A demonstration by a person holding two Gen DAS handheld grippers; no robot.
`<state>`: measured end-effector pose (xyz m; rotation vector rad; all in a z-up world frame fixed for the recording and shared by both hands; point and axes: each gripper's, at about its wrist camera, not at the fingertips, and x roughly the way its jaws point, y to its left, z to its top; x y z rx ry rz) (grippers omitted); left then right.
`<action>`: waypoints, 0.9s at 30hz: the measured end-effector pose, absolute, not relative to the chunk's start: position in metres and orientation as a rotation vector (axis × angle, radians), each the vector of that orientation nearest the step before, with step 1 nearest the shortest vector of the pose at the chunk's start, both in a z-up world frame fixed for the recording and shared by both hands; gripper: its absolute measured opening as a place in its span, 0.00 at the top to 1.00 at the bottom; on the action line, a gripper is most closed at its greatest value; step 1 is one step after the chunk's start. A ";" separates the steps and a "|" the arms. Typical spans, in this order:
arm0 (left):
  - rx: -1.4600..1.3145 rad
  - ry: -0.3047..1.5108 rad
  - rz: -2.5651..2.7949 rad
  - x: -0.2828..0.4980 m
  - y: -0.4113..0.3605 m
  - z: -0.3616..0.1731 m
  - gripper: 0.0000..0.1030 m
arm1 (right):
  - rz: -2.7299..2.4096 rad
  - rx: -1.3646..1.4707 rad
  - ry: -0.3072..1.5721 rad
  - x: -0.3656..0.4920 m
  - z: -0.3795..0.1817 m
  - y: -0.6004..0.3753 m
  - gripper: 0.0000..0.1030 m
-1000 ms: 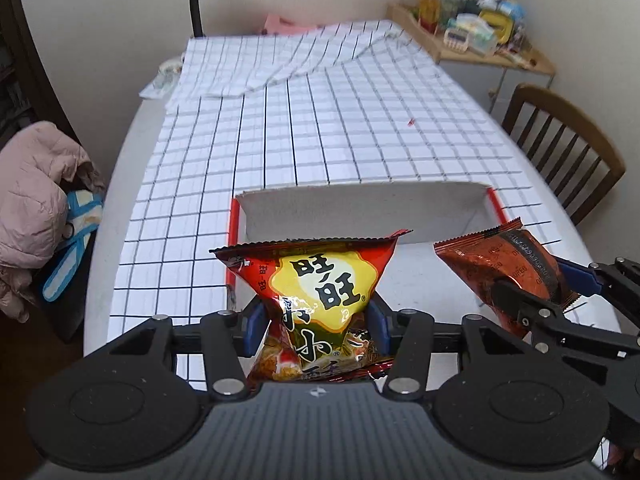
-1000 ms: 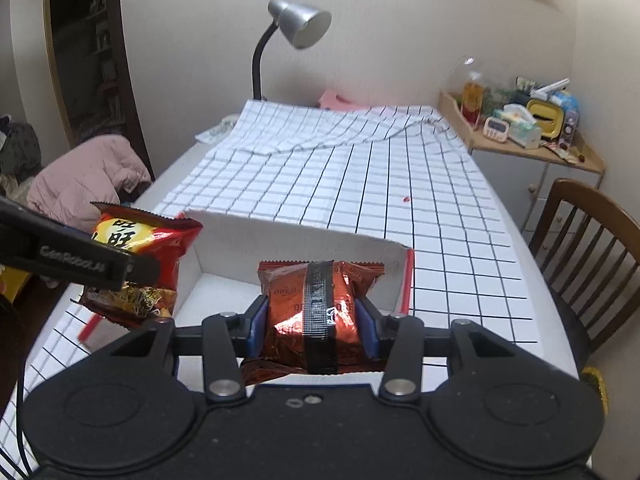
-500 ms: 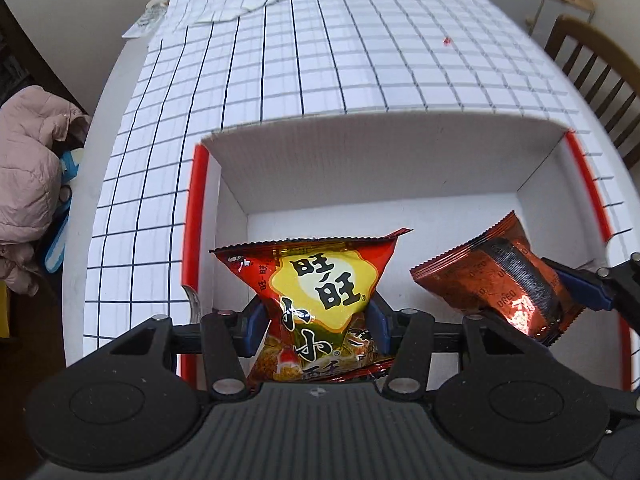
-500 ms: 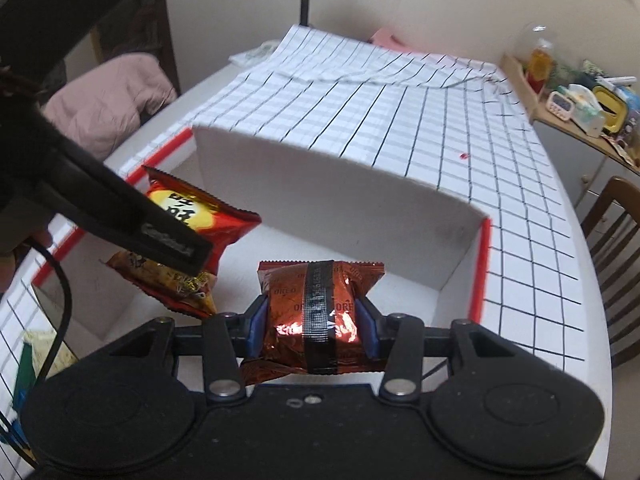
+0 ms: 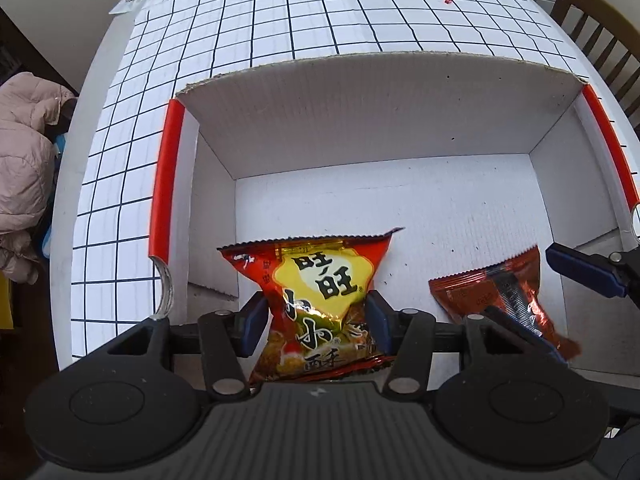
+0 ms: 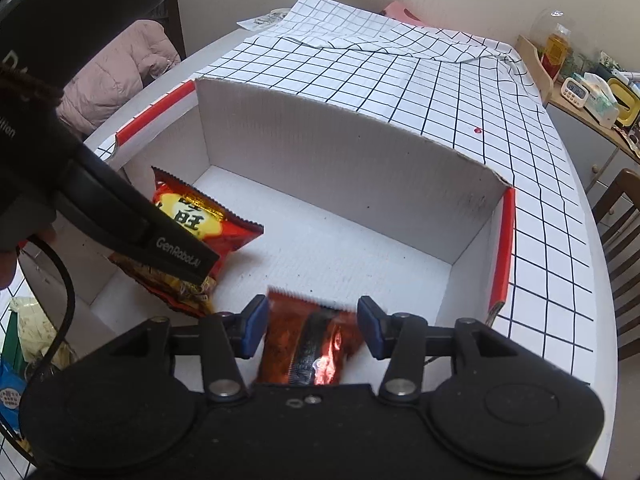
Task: Organize snacks
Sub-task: 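Open both tools to drop the bags into the box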
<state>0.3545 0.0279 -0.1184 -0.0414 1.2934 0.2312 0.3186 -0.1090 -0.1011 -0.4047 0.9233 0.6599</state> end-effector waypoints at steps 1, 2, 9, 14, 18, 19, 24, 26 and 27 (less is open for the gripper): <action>-0.047 1.289 0.229 0.353 0.028 -0.116 0.48 | 0.659 -0.403 0.922 0.318 -0.100 -0.110 0.48; -0.056 1.286 0.227 0.352 0.030 -0.115 0.47 | 0.656 -0.399 0.921 0.317 -0.099 -0.111 0.48; -0.109 1.234 0.211 0.337 0.035 -0.093 0.42 | 0.629 -0.348 0.886 0.307 -0.080 -0.124 0.36; -0.130 1.188 0.190 0.318 0.036 -0.075 0.42 | 0.615 -0.294 0.857 0.296 -0.061 -0.136 0.32; -0.140 1.142 0.176 0.298 0.033 -0.058 0.42 | 0.604 -0.262 0.839 0.284 -0.048 -0.143 0.29; -0.144 1.130 0.172 0.294 0.034 -0.054 0.42 | 0.604 -0.253 0.834 0.281 -0.045 -0.145 0.28; -0.139 1.067 0.159 0.268 0.033 -0.034 0.42 | 0.595 -0.225 0.794 0.258 -0.029 -0.154 0.21; -0.134 1.047 0.154 0.258 0.033 -0.028 0.42 | 0.595 -0.210 0.782 0.251 -0.023 -0.157 0.20; -0.133 1.039 0.155 0.252 0.032 -0.025 0.42 | 0.596 -0.201 0.777 0.247 -0.020 -0.159 0.20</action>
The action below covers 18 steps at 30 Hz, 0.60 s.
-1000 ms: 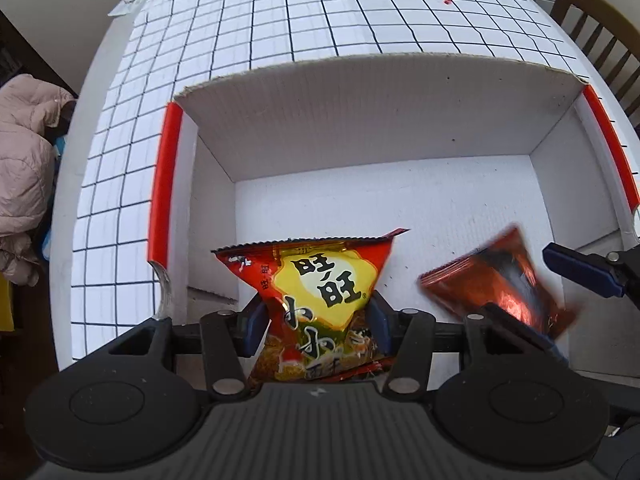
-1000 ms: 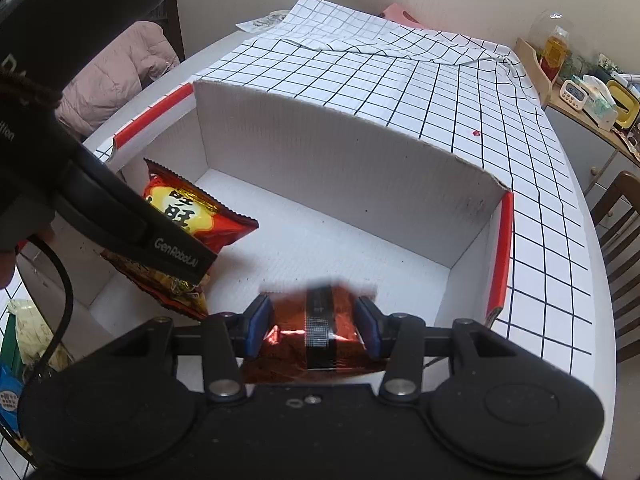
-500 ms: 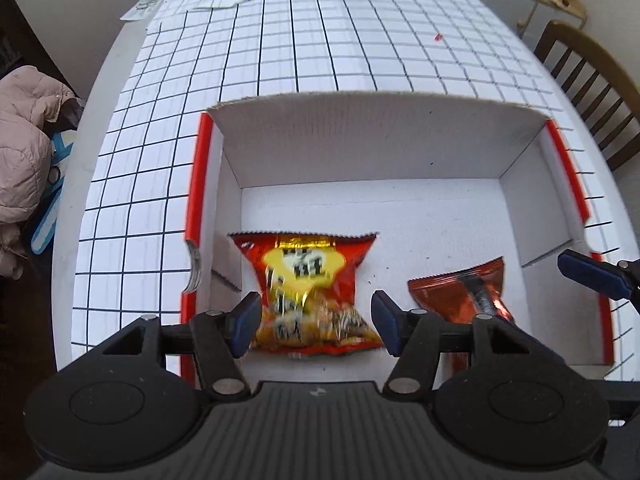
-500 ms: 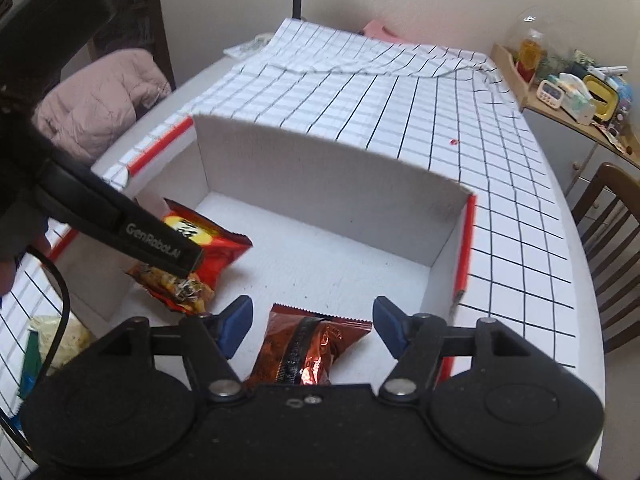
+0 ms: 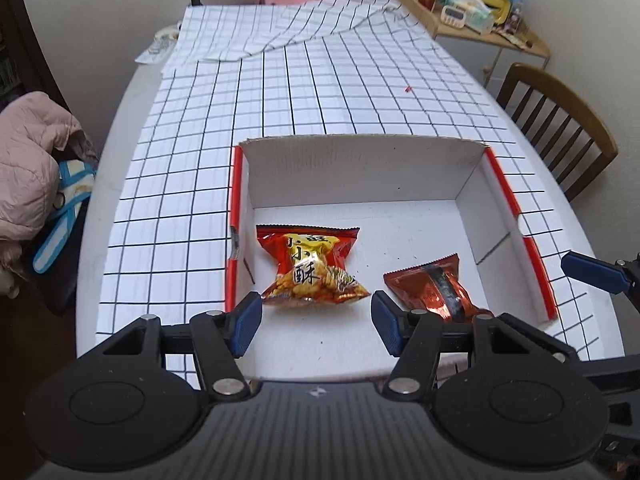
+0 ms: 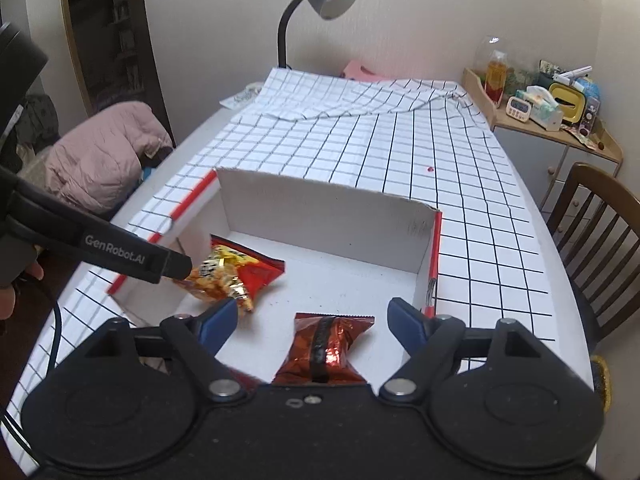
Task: Organize snacks
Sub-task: 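Open both tools to drop the bags into the box, then withdraw both open tools from the box back toward the snacks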
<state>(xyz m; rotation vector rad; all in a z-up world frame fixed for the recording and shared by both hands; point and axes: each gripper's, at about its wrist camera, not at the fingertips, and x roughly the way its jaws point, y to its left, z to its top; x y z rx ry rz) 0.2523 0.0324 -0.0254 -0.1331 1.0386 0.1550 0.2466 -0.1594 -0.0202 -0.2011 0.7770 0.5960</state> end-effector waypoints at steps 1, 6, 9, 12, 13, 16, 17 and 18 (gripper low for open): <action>-0.133 1.030 0.156 0.247 0.032 -0.023 0.42 | 0.595 -0.194 0.773 0.243 -0.018 -0.161 0.20; -0.126 0.980 0.139 0.221 0.031 -0.008 0.42 | 0.595 -0.175 0.748 0.222 -0.009 -0.168 0.19; -0.122 0.954 0.126 0.203 0.028 -0.002 0.42 | 0.594 -0.149 0.742 0.211 -0.003 -0.172 0.18; -0.130 0.933 0.107 0.185 0.027 0.002 0.42 | 0.596 -0.134 0.727 0.197 0.002 -0.177 0.16; -0.133 0.927 0.104 0.180 0.028 0.003 0.42 | 0.596 -0.130 0.722 0.192 0.004 -0.179 0.15; -0.150 0.910 0.097 0.162 0.029 0.004 0.39 | 0.598 -0.116 0.701 0.177 0.008 -0.185 0.09; -0.154 0.902 0.102 0.157 0.030 0.004 0.36 | 0.601 -0.111 0.696 0.173 0.009 -0.187 0.09; -0.156 0.887 0.113 0.150 0.030 0.004 0.31 | 0.601 -0.106 0.692 0.170 0.011 -0.189 0.09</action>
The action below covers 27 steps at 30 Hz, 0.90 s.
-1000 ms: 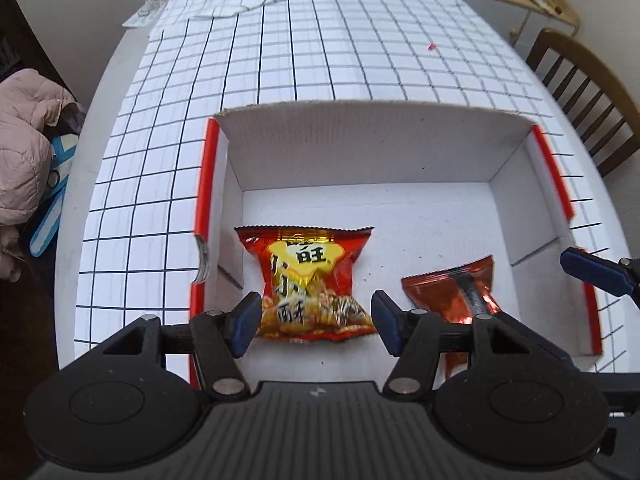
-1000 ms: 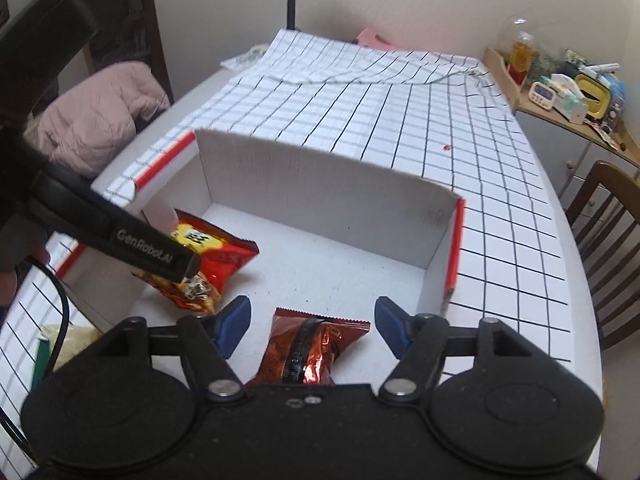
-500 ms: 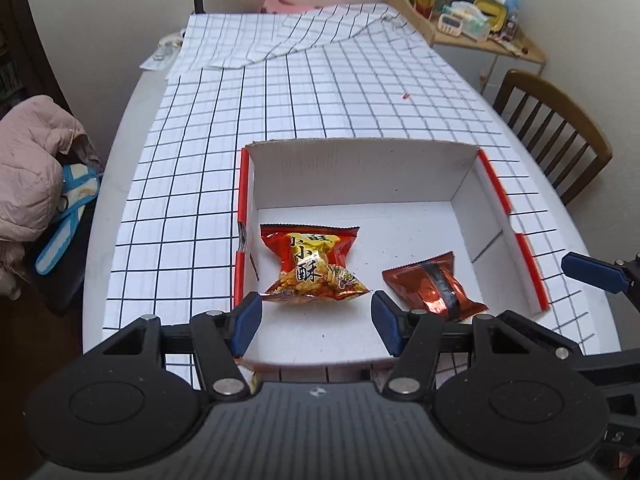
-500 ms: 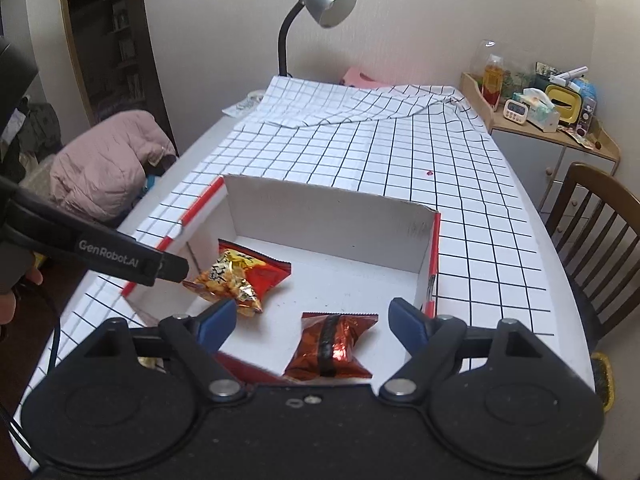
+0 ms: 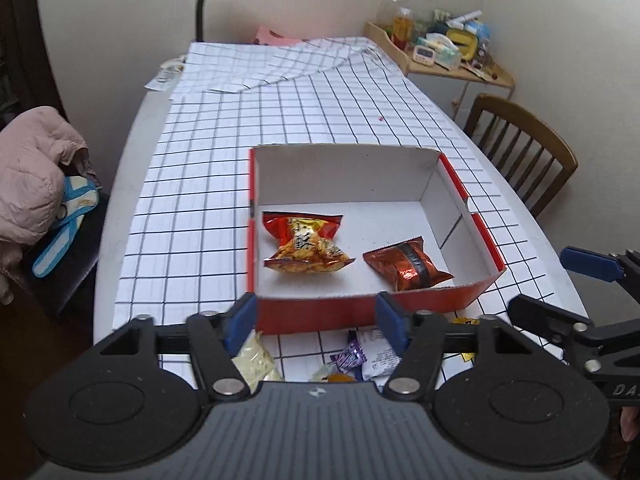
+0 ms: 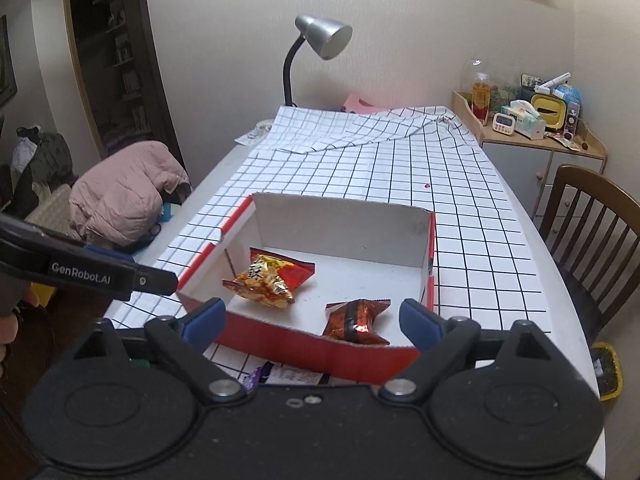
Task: Organize snacks
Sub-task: 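Withdraw both open tools from the box back toward the snacks, then grasp the blue bag with the left tool while the right tool grasps the small yellow bag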
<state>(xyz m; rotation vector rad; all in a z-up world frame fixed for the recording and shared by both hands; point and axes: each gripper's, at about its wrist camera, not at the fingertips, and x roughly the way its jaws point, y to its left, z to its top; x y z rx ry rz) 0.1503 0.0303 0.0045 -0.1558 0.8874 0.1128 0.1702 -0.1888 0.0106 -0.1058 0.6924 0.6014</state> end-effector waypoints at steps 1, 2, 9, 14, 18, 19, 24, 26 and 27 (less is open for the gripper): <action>-0.155 0.871 0.121 0.144 0.031 0.005 0.30 | 0.600 -0.103 0.688 0.166 0.011 -0.191 0.08; -0.153 0.861 0.124 0.138 0.031 0.005 0.30 | 0.600 -0.099 0.684 0.162 0.011 -0.192 0.08; -0.176 0.824 0.135 0.106 0.028 0.002 0.22 | 0.582 -0.082 0.662 0.136 0.006 -0.203 0.00; -0.204 0.813 0.132 0.089 0.025 -0.006 0.18 | 0.580 -0.068 0.654 0.124 -0.003 -0.211 0.00; -0.227 0.825 0.142 0.082 0.024 -0.020 0.18 | 0.575 -0.059 0.658 0.118 -0.014 -0.216 0.00; -0.239 0.835 0.143 0.081 0.025 -0.024 0.18 | 0.571 -0.058 0.661 0.117 -0.017 -0.217 0.00; -0.281 0.893 0.167 0.080 0.027 -0.050 0.03 | 0.543 -0.079 0.685 0.113 -0.038 -0.220 0.00; -0.293 0.907 0.177 0.080 0.028 -0.060 0.02 | 0.527 -0.093 0.701 0.113 -0.049 -0.221 0.00; -0.295 0.915 0.185 0.081 0.028 -0.065 0.02 | 0.517 -0.098 0.709 0.113 -0.055 -0.221 0.00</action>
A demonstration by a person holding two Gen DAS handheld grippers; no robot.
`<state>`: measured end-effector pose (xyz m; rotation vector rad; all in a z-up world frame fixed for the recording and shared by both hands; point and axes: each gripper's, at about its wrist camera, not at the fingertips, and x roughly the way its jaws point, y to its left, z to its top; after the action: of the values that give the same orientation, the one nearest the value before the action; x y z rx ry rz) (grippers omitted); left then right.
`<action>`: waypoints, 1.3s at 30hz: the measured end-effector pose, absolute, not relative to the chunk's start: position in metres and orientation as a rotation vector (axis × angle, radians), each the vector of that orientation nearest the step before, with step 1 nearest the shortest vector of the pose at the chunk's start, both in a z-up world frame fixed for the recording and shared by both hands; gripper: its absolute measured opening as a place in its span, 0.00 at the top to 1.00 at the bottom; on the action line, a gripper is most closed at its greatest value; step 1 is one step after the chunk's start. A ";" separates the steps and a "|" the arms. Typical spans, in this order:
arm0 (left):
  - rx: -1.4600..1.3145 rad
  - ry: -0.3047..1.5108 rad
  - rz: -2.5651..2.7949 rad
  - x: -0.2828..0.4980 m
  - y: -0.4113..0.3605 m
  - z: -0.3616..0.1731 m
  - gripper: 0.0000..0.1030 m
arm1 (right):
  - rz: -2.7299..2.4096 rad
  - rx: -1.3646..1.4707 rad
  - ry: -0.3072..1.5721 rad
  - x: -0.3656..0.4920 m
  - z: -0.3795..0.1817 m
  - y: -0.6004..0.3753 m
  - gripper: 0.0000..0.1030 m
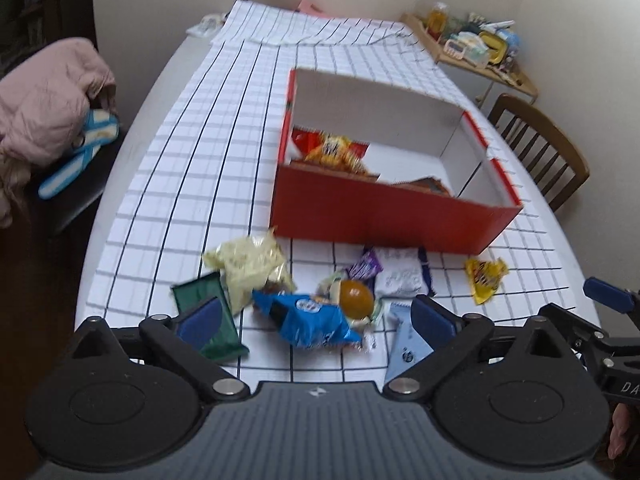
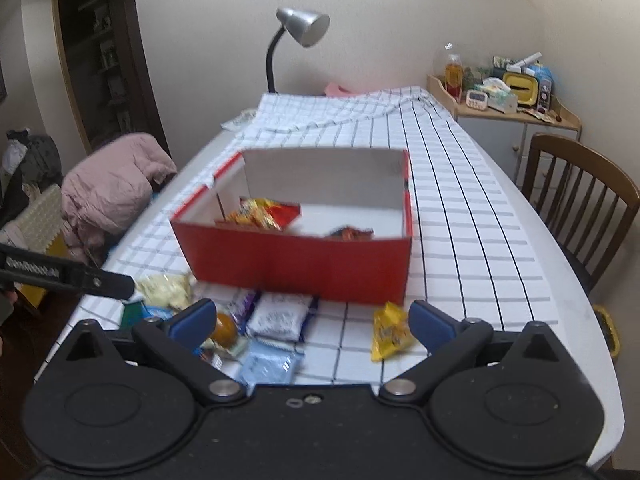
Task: Organize snacks
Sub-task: 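Grasp the blue bag with the left tool while the right tool grasps the small yellow bag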
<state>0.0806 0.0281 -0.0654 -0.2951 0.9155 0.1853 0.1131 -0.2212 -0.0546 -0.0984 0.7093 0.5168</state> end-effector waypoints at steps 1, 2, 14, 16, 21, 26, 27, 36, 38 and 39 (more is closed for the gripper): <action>-0.296 0.922 0.195 0.082 0.028 -0.070 0.02 | 0.506 -0.105 0.716 0.114 -0.060 -0.222 0.00; -0.297 0.928 0.205 0.082 0.029 -0.074 0.02 | 0.491 -0.113 0.718 0.116 -0.065 -0.223 0.01; -0.294 1.010 0.266 0.102 0.029 -0.115 0.02 | 0.422 -0.159 0.774 0.156 -0.116 -0.232 0.03; -0.305 1.019 0.279 0.106 0.031 -0.120 0.02 | 0.423 -0.158 0.784 0.163 -0.122 -0.231 0.04; -0.341 1.040 0.287 0.114 0.036 -0.127 0.02 | 0.404 -0.137 0.827 0.183 -0.136 -0.231 0.10; -0.390 1.042 0.324 0.118 0.044 -0.132 0.03 | 0.384 -0.092 0.870 0.201 -0.147 -0.233 0.16; -0.403 1.046 0.321 0.119 0.045 -0.133 0.04 | 0.382 -0.083 0.878 0.203 -0.149 -0.234 0.18; -0.478 1.063 0.293 0.124 0.051 -0.139 0.24 | 0.371 0.015 0.904 0.216 -0.154 -0.240 0.31; -0.466 1.060 0.286 0.124 0.049 -0.137 0.26 | 0.372 0.023 0.906 0.216 -0.154 -0.240 0.37; -0.471 1.060 0.275 0.124 0.050 -0.137 0.31 | 0.376 0.029 0.908 0.216 -0.153 -0.241 0.43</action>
<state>0.1236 0.0496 -0.1372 -0.4715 1.0598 0.2755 0.2160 -0.2407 -0.1534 0.0293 0.9082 0.3762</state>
